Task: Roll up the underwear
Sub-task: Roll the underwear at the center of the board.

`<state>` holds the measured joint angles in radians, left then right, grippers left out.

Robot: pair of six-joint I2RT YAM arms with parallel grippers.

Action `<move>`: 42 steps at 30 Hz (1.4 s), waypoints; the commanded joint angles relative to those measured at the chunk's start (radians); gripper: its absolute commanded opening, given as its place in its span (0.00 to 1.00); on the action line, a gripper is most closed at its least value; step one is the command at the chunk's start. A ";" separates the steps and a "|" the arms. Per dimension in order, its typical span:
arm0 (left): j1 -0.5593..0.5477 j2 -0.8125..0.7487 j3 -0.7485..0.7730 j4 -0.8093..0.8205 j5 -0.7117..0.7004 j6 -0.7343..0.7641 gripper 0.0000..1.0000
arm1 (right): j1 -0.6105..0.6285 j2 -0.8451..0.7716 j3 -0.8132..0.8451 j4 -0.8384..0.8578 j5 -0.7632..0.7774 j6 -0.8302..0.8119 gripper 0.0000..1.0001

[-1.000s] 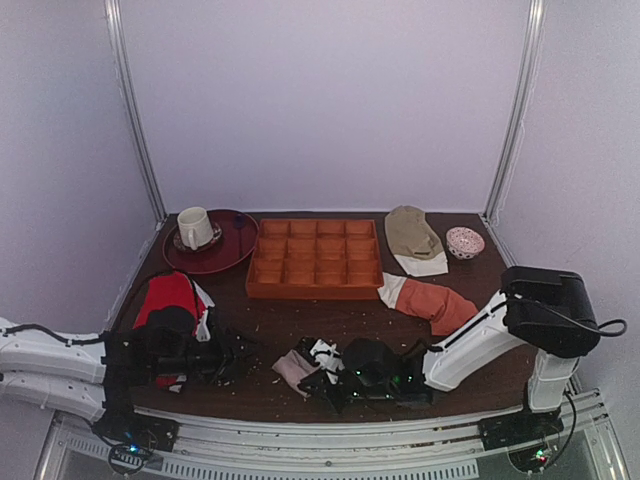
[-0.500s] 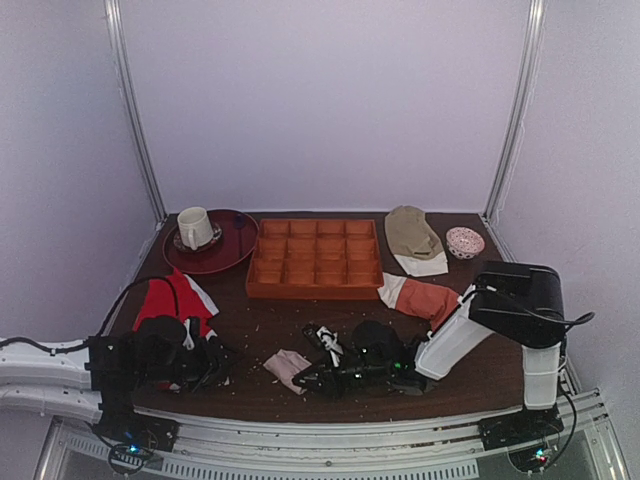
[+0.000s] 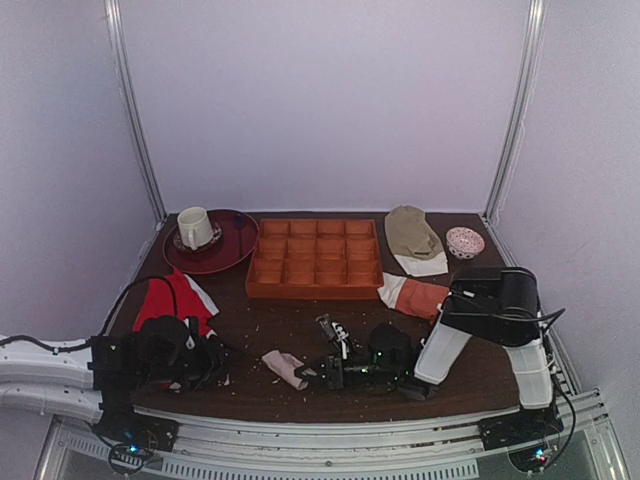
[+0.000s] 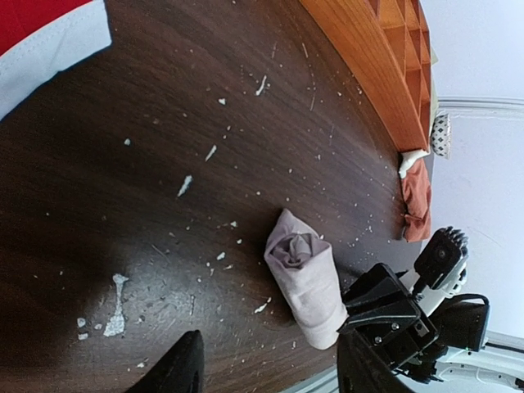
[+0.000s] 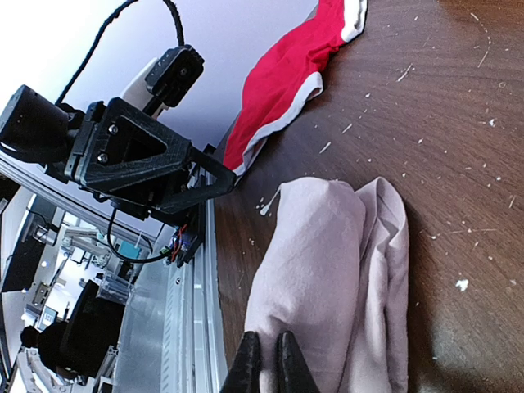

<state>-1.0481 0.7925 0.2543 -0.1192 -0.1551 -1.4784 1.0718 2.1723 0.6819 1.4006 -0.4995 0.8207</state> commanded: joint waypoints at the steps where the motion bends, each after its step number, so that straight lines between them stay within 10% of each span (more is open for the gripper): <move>1: -0.008 0.036 0.005 0.070 -0.012 -0.006 0.57 | 0.006 0.069 -0.007 -0.167 -0.030 0.077 0.00; 12: -0.035 0.059 0.004 0.095 -0.028 -0.020 0.58 | 0.021 -0.035 0.017 -0.560 0.011 -0.044 0.00; 42: -0.048 0.636 0.015 0.756 0.102 0.050 0.62 | 0.022 -0.064 0.050 -0.745 -0.012 -0.058 0.00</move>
<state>-1.0950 1.3708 0.2565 0.5083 -0.0891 -1.4364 1.0836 2.0521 0.7715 0.9314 -0.5106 0.7773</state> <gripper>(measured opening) 0.624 0.035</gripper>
